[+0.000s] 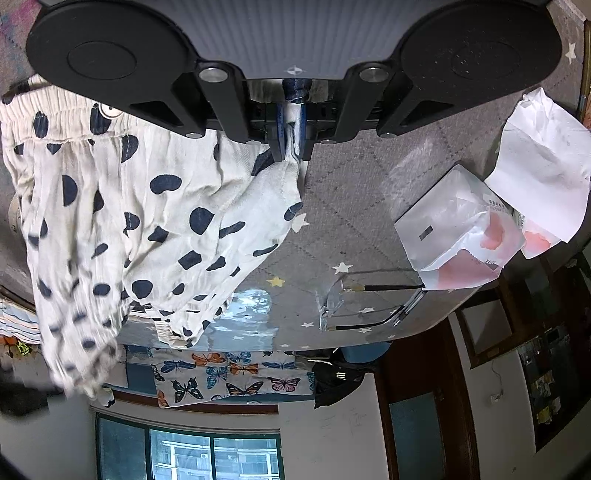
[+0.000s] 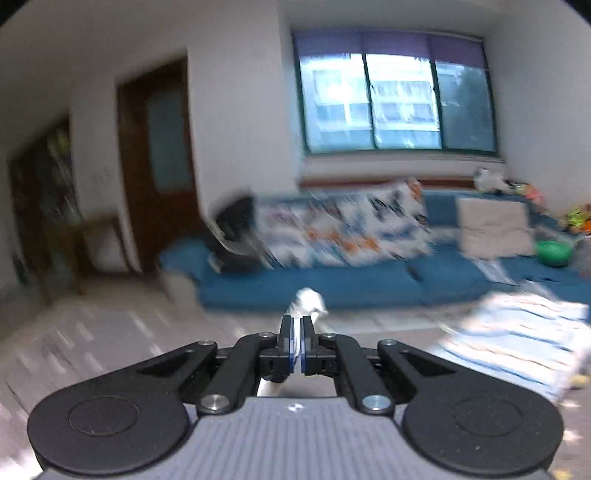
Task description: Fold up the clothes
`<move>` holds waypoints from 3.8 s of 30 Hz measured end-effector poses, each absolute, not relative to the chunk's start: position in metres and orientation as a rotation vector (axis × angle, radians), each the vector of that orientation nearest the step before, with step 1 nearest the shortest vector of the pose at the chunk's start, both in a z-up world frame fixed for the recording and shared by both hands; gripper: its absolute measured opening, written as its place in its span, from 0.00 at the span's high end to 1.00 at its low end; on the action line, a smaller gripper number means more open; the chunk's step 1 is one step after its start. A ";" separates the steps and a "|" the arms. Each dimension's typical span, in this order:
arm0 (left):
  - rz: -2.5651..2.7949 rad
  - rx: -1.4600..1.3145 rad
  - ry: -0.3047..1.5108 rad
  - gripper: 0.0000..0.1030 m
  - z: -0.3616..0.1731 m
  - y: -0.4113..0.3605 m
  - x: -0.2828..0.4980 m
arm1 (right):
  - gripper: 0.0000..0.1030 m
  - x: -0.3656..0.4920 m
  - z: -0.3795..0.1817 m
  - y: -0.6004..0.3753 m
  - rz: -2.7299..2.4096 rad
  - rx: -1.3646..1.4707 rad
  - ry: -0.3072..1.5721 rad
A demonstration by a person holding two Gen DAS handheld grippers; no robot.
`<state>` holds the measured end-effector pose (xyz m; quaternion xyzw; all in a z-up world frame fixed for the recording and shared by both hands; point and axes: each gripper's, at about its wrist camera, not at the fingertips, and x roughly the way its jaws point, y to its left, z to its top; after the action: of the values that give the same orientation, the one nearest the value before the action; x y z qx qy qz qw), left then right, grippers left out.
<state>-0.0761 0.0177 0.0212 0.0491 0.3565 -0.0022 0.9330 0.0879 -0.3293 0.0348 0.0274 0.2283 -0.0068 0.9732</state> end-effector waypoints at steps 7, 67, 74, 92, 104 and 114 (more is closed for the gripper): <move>-0.012 0.127 0.726 0.89 0.025 0.014 -0.077 | 0.92 0.098 -0.016 -0.368 -0.113 0.157 0.683; -1.071 0.220 0.783 0.84 0.016 -0.150 -0.114 | 0.53 0.173 -0.063 -0.334 0.087 -0.032 0.822; -1.055 0.190 0.786 0.82 0.011 -0.160 -0.102 | 0.52 0.206 -0.066 -0.344 0.036 -0.027 0.811; -0.839 0.191 0.647 0.21 0.033 -0.134 -0.127 | 0.52 0.175 -0.034 -0.271 0.321 -0.044 0.874; -0.383 0.033 0.603 0.00 0.045 -0.066 -0.112 | 0.54 0.171 -0.047 -0.218 0.398 0.018 0.919; -0.250 -0.010 0.648 0.07 0.033 -0.042 -0.100 | 0.80 0.175 -0.056 -0.208 0.407 0.008 0.940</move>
<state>-0.0998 -0.0422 0.0335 -0.0050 0.3173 -0.1227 0.9403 0.1748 -0.2077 -0.0562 0.0039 0.4498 0.1947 0.8716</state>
